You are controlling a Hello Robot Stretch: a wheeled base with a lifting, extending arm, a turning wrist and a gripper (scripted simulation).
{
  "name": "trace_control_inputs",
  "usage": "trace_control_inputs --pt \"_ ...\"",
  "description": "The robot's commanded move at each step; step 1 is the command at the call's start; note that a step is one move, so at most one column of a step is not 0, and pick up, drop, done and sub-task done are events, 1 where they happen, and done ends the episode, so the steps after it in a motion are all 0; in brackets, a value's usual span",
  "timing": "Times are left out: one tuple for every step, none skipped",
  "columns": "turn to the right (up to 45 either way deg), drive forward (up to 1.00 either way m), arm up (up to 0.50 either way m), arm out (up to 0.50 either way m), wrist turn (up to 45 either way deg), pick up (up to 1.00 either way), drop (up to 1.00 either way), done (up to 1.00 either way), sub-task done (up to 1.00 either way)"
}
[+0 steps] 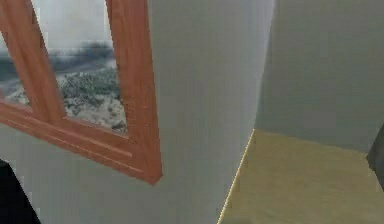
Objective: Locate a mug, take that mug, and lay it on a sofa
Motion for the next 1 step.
trace_control_inputs --pt "45.0 0.00 0.00 0.00 0.0 0.00 0.00 0.00 0.00"
